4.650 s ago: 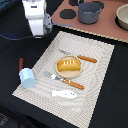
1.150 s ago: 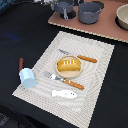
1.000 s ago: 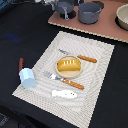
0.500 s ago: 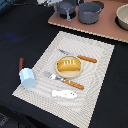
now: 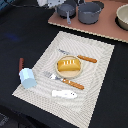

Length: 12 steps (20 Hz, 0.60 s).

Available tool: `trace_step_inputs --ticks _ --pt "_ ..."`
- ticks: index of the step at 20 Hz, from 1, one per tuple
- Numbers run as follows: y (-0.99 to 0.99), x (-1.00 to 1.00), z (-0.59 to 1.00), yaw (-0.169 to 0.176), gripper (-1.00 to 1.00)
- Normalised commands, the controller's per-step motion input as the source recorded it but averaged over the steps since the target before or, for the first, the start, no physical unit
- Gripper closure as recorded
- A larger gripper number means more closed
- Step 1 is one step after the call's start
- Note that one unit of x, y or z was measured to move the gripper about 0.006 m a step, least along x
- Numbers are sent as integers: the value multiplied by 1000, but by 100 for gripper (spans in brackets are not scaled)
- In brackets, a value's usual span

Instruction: Interact with the objects in diverse but meaningful ways.

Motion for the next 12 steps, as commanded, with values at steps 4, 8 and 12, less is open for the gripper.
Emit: trace_step_inputs --ticks 4,8,12 --pt "286 58 -61 0 -100" --pt "300 76 -9 1 -100" --pt "289 16 678 0 -100"
